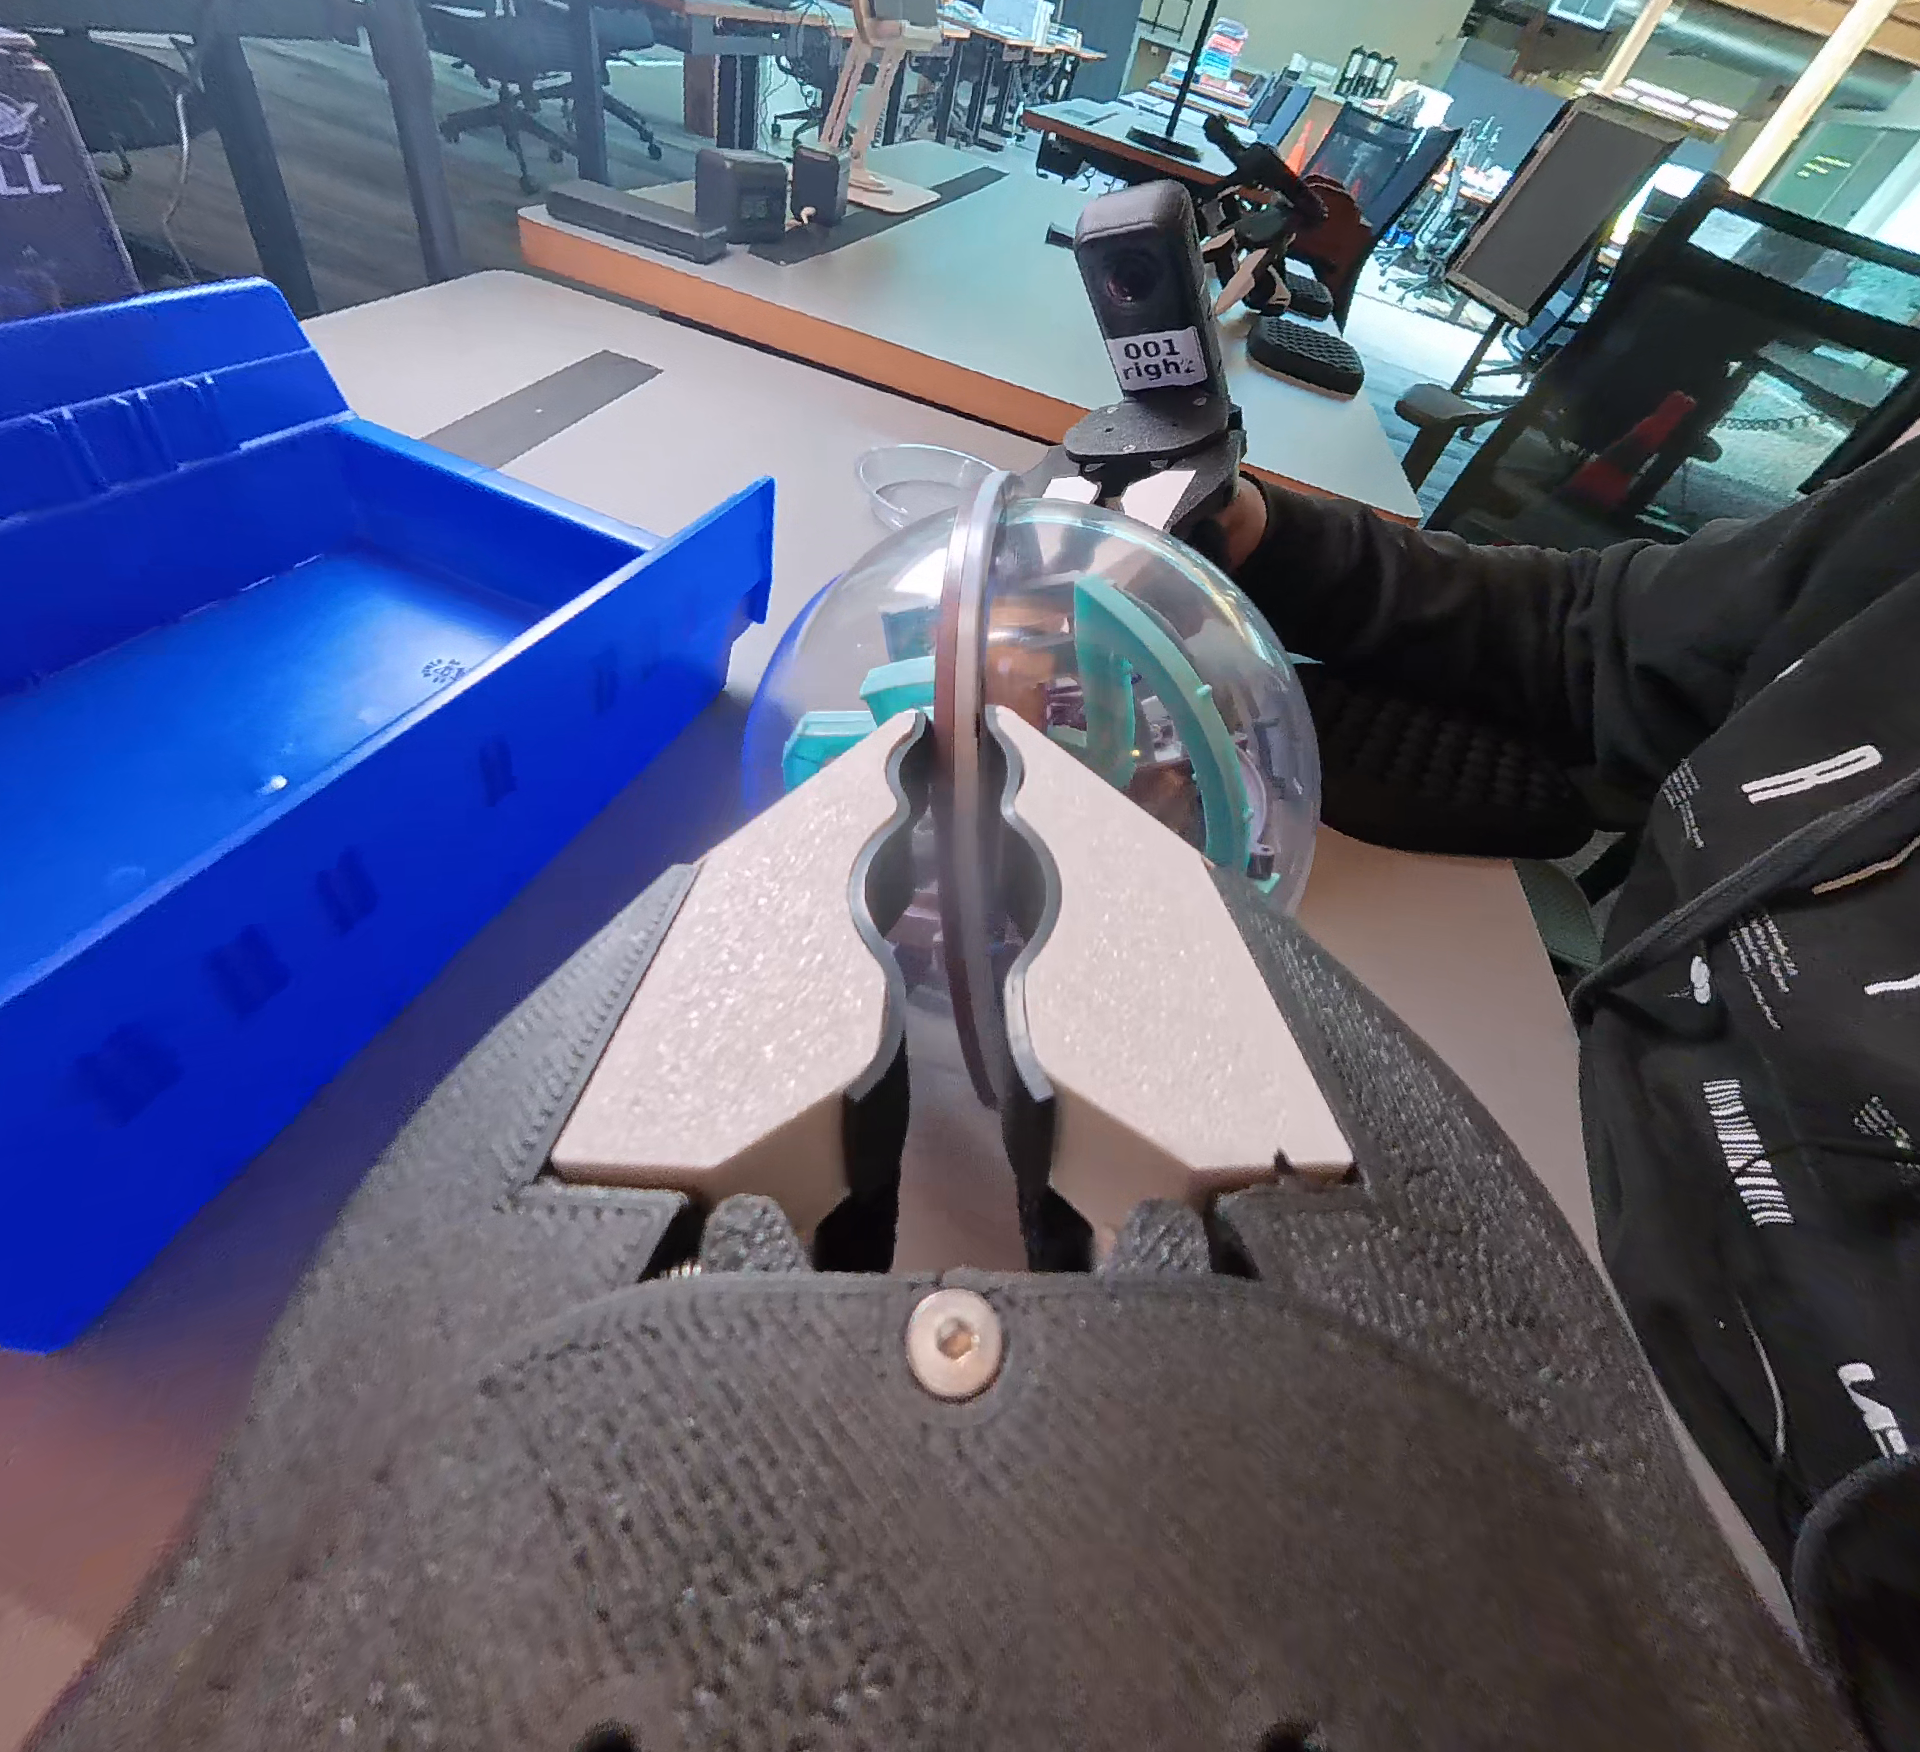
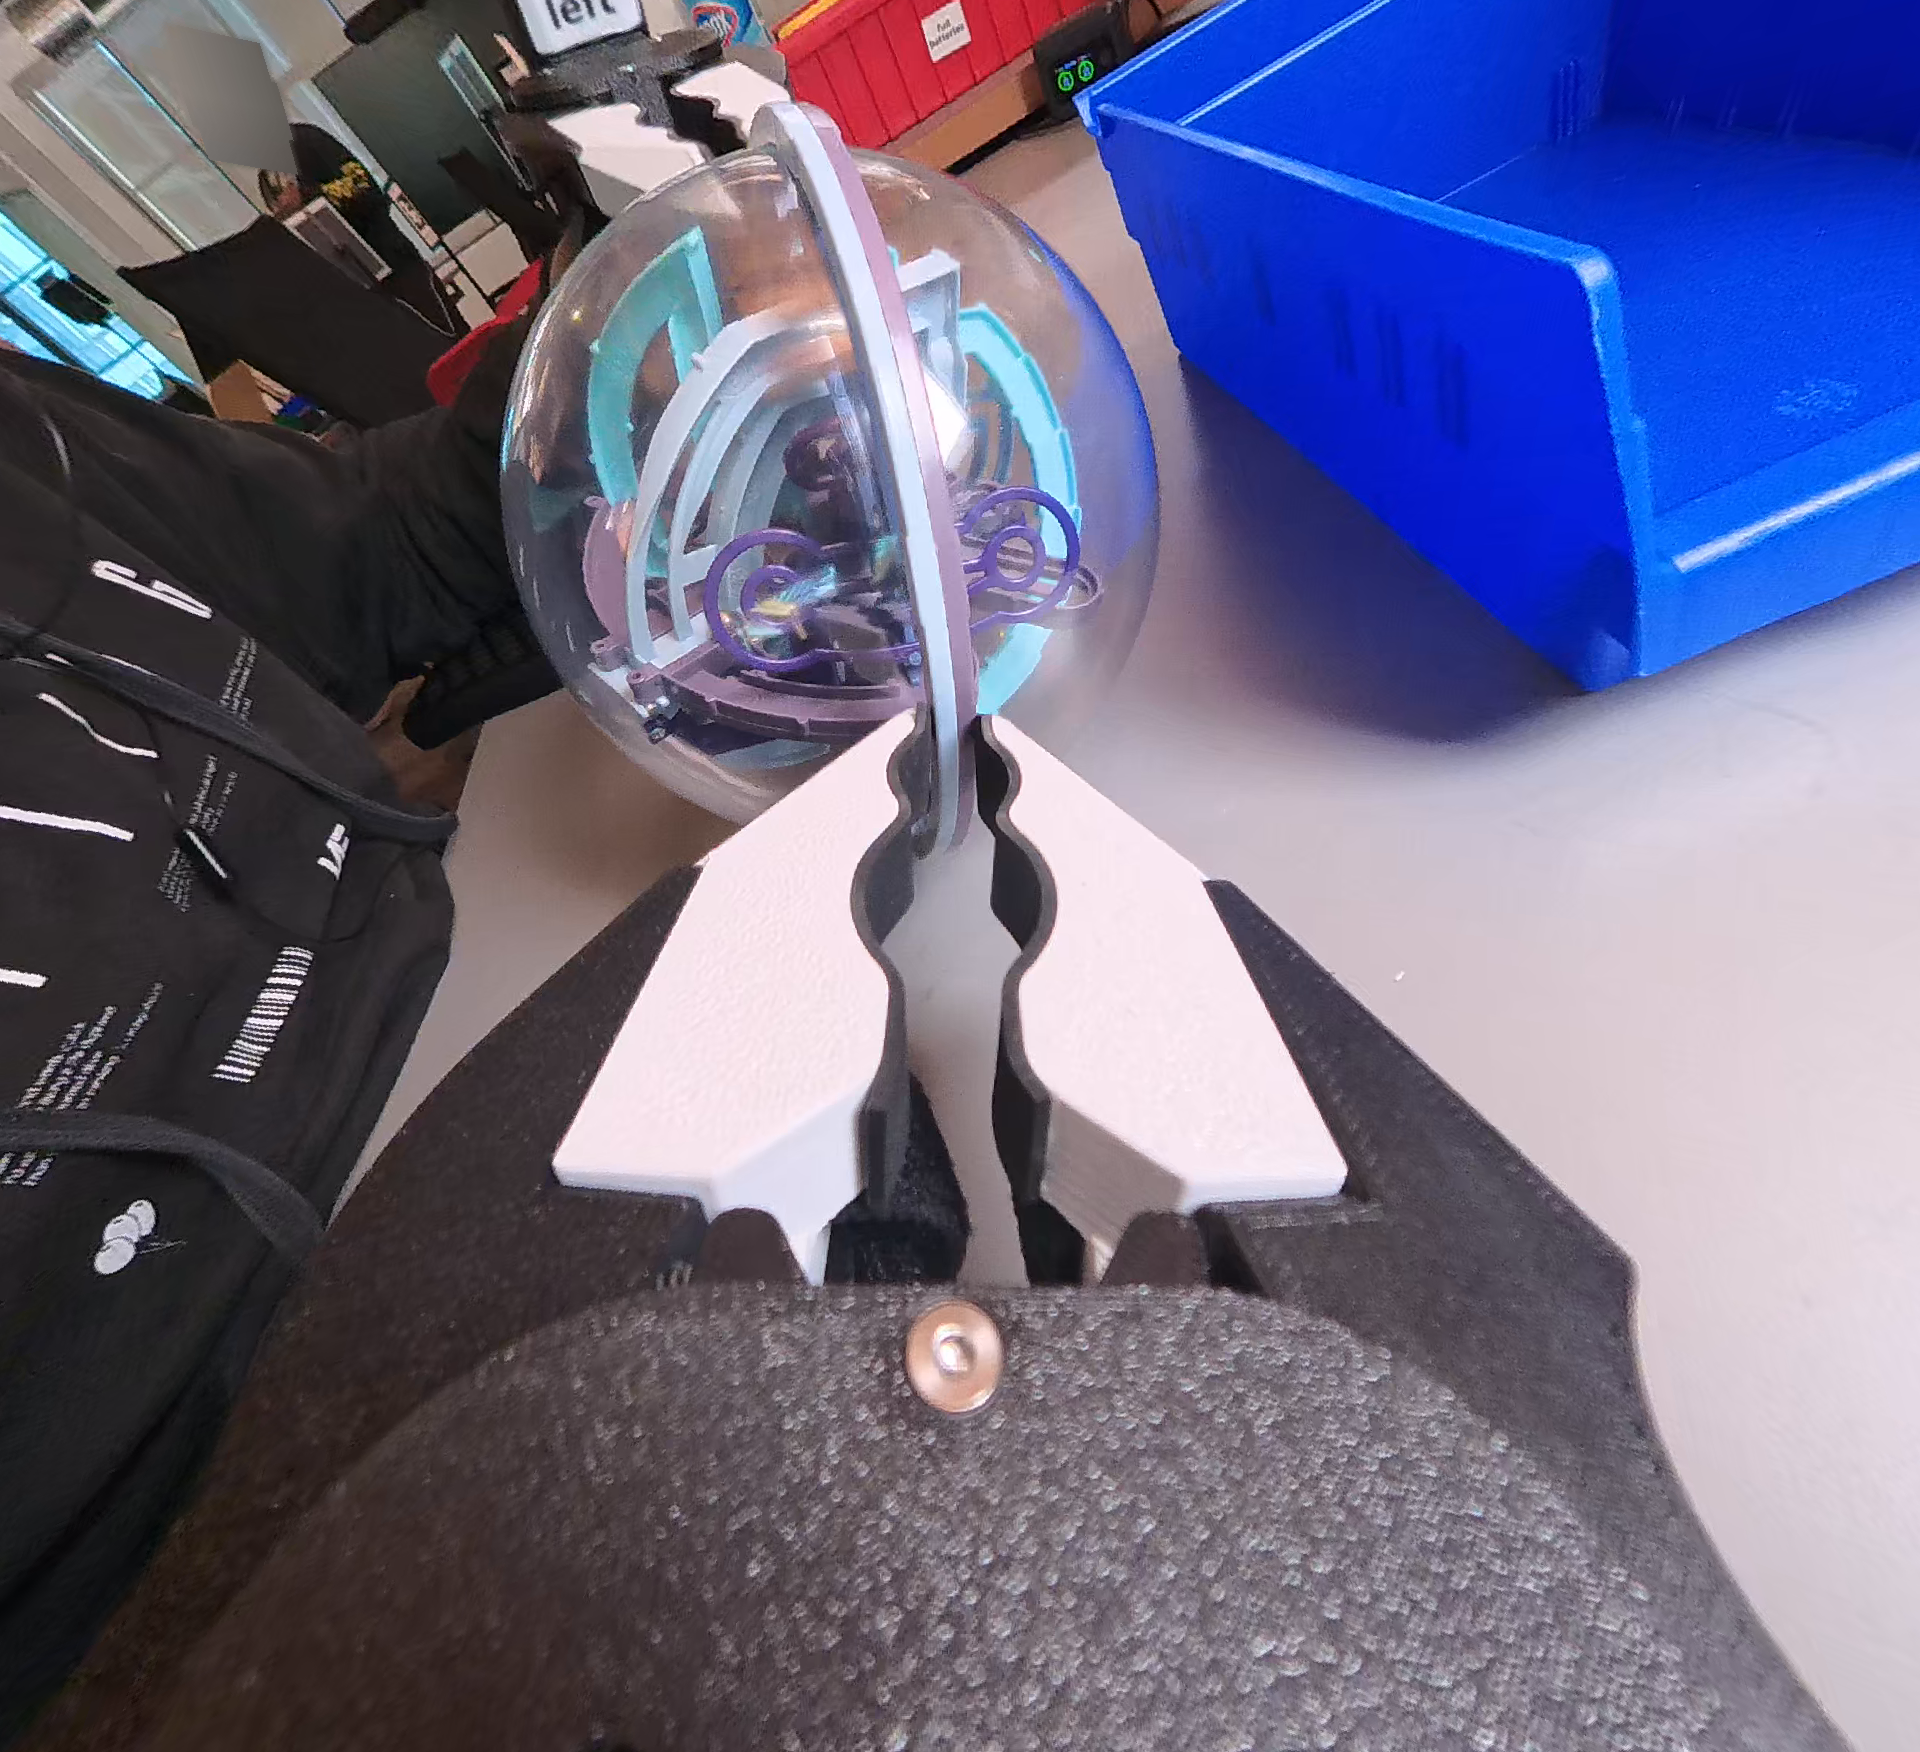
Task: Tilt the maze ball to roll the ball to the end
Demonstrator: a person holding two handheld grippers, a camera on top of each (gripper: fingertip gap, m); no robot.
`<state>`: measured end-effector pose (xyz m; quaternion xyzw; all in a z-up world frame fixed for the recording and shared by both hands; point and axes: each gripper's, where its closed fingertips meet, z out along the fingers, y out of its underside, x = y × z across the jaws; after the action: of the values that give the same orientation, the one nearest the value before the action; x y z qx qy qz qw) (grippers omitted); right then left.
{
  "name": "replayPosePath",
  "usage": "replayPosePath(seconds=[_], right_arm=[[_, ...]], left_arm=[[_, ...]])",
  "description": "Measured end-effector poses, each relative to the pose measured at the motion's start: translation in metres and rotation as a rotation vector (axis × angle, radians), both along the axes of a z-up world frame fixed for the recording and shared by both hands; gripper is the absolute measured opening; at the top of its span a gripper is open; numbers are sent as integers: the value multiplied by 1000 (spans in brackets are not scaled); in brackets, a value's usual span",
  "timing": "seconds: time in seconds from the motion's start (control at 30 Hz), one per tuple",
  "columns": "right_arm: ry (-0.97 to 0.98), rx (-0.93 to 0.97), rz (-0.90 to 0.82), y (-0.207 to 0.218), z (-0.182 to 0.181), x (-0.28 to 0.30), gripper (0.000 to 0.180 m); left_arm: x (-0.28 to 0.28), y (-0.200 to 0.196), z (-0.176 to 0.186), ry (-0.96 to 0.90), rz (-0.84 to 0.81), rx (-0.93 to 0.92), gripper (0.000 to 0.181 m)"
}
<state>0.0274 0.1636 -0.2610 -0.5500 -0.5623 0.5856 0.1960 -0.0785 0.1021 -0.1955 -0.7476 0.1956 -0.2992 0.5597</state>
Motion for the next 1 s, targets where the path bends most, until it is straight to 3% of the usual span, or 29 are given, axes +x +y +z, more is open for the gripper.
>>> replayPosePath(seconds=[0.3, 0.53, 0.8, 1.0], right_arm=[[52, 40, -14, 3, 14, 4, 5], [113, 176, -25, 1, 25, 6, 5], [179, 307, -52, -1, 41, 8, 5], [173, 303, -56, -1, 41, 7, 5]], left_arm=[[2, -10, -12, -14, -50, -14, 7], [8, -17, -10, -26, -112, 41, 7], [8, -17, -13, -1, -107, 47, 7], [9, -16, -10, -3, -97, 60, 8]])
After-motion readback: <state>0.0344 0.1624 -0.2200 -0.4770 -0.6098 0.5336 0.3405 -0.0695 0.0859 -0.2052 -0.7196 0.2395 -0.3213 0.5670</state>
